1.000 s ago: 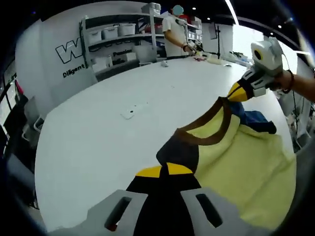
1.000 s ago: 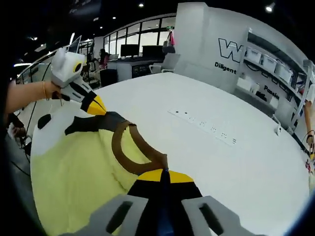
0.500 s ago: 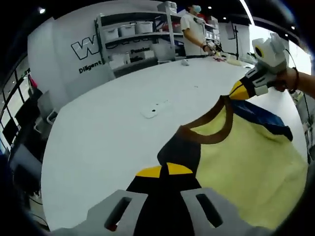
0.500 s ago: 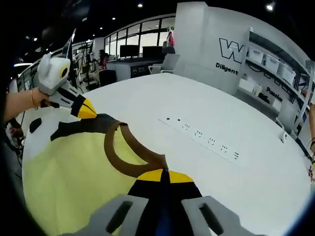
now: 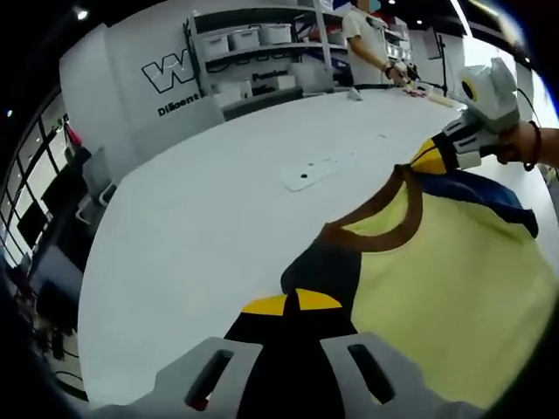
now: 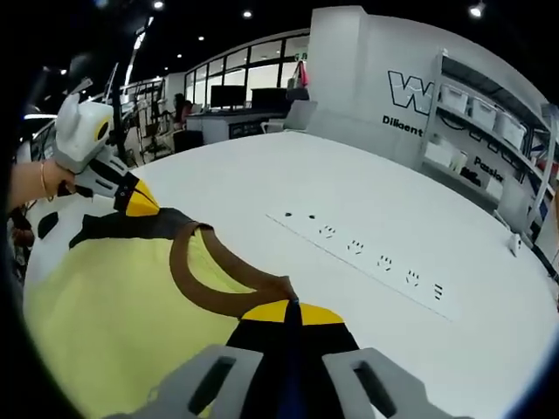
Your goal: Fold the garment on the visible template until the final outline fits inside the template.
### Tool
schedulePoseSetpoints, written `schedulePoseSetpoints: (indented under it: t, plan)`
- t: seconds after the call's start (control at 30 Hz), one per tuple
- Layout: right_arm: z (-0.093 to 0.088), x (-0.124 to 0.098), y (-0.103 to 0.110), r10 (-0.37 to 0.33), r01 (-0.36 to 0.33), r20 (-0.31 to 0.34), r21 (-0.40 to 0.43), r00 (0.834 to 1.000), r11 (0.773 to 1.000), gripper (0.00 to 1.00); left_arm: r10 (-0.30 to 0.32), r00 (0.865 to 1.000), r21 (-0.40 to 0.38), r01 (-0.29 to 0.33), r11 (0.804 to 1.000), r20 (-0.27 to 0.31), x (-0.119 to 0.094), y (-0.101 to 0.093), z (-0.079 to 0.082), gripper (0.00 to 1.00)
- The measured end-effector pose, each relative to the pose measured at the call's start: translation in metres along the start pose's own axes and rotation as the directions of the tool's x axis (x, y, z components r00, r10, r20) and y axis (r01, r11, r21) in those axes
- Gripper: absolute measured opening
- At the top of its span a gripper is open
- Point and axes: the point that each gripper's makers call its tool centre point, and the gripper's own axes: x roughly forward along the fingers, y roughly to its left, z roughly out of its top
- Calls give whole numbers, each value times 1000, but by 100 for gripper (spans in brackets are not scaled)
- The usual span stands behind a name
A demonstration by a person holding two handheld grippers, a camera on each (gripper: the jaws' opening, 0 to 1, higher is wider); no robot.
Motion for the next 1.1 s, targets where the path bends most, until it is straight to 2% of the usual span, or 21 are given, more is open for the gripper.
schedulePoseSetpoints:
  t: [0.23, 0.43, 0.5, 0.53, 0.57, 0.63, 0.7, 0.8, 0.83, 0.9, 1.0, 1.1]
  plan:
    - [-2, 17, -5, -7, 7, -9, -41, 1000, 999, 0, 25, 999, -35, -26, 999, -26, 4, 5, -5, 3]
    - [-10, 24, -12, -30, 29, -27, -24, 999, 999, 0, 36, 998, -14, -37, 999, -45, 9, 9, -4, 3]
    - [-14, 20, -17, -48, 47, -41, -35, 998, 998, 0, 27, 997, 11, -26, 1000, -69, 13, 10, -10, 8]
    - [-13, 18, -19, -48, 47, -34, -29, 998, 998, 0, 20, 997, 16, -19, 1000, -73, 12, 9, -11, 14]
    - [-10, 15, -16, -35, 36, -21, 10, 999, 999, 0, 8, 998, 19, -7, 1000, -56, 12, 7, -8, 24]
    - [-5, 4, -14, -34, 34, 0, 33, 999, 999, 10, 4, 999, 11, -3, 1000, -53, 11, 6, -7, 36]
    - [-1, -5, -10, -27, 26, 18, 53, 999, 998, 23, -6, 1000, -4, 6, 1000, -28, 5, 1, -2, 43]
    - [-2, -13, -8, -5, 4, 18, 84, 1000, 996, 26, -24, 1000, -58, 25, 998, 20, 0, -1, 9, 57]
    - [-1, -19, -2, 13, -15, 18, 123, 1000, 992, 30, -17, 999, -89, 21, 996, 47, -3, 0, 14, 64]
    - [1, -24, 4, 34, -38, 34, 143, 999, 989, 43, -32, 997, -125, 40, 991, 67, -10, 1, 18, 68]
    - [-3, -34, 11, 58, -60, 18, 154, 998, 986, 52, -45, 996, -144, 56, 988, 79, -19, 3, 18, 71]
    - [-6, -49, 26, 72, -74, 16, 146, 997, 987, 62, -51, 996, -141, 62, 988, 79, -27, 4, 16, 81]
